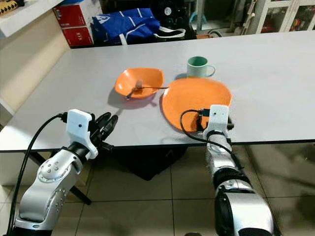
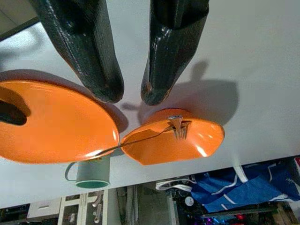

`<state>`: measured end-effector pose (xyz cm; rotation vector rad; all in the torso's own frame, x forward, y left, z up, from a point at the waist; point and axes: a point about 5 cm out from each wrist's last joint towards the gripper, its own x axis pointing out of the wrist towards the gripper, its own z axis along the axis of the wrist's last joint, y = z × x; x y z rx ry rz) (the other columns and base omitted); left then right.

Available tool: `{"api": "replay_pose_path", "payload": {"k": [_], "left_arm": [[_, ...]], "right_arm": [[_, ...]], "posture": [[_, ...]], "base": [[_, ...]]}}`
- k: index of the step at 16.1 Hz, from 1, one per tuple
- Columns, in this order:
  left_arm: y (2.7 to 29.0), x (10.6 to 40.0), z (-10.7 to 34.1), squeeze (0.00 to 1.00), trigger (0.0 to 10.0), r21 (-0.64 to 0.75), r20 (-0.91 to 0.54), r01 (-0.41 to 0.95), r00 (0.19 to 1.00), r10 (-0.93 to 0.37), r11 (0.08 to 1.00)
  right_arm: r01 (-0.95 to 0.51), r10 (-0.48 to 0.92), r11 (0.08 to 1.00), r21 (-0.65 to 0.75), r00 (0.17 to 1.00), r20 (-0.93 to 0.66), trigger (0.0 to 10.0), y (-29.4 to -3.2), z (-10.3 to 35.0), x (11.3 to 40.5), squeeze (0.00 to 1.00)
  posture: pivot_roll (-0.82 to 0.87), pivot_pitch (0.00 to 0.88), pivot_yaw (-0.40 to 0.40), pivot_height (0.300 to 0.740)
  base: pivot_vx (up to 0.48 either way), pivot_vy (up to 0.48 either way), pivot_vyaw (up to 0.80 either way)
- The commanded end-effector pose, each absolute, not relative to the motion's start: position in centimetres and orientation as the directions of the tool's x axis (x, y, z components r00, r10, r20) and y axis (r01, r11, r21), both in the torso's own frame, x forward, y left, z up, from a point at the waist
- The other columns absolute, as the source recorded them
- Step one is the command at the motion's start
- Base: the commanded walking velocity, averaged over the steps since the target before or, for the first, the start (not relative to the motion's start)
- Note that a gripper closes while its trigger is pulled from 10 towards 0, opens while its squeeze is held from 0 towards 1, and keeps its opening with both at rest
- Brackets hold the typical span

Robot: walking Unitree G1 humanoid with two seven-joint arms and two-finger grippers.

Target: Setting the table

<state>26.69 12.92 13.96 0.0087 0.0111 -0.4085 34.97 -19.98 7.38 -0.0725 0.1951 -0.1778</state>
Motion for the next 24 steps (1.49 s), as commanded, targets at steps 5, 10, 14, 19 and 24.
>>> {"api": "replay_pose_path", "payload": {"k": [5,10,14,19,24], "left_arm": [[13.7,26.7,14.3,0.00,10.0,0.019,-0.008,0.375,0.927,-0.375,0.927],[13.8,26.7,14.3,0.00,10.0,0.018,-0.012,0.371,0.928,-0.371,0.928],[13.7,26.7,14.3,0.00,10.0,0.017,-0.012,0.371,0.929,-0.371,0.928],[13.7,26.7,14.2,0.00,10.0,0.016,-0.012,0.371,0.928,-0.371,0.928],[13.6,26.6,14.2,0.00,10.0,0.012,-0.012,0.374,0.927,-0.374,0.927]], "right_arm": [[0.199,-0.132,0.967,0.160,0.925,-0.356,10.0,-18.9,5.6,34.7,0.00],[0.256,-0.077,0.883,0.394,0.907,-0.415,10.0,-18.1,5.9,35.3,0.00],[0.286,-0.057,0.847,0.448,0.888,-0.457,10.0,-17.9,5.4,35.0,0.00],[0.313,-0.068,0.838,0.448,0.873,-0.482,10.0,-18.4,4.5,34.3,0.00],[0.312,-0.099,0.861,0.402,0.877,-0.469,10.0,-19.6,4.3,33.8,0.00]], "posture": [[-0.18,0.028,0.155,0.740],[-0.17,0.027,0.148,0.740],[-0.17,0.027,0.141,0.740],[-0.18,0.030,0.140,0.740],[-0.19,0.037,0.137,0.740]], "base": [[0.000,0.000,0.00],[0.000,0.000,0.00],[0.000,0.000,0.00],[0.000,0.000,0.00],[0.000,0.000,0.00]]}}
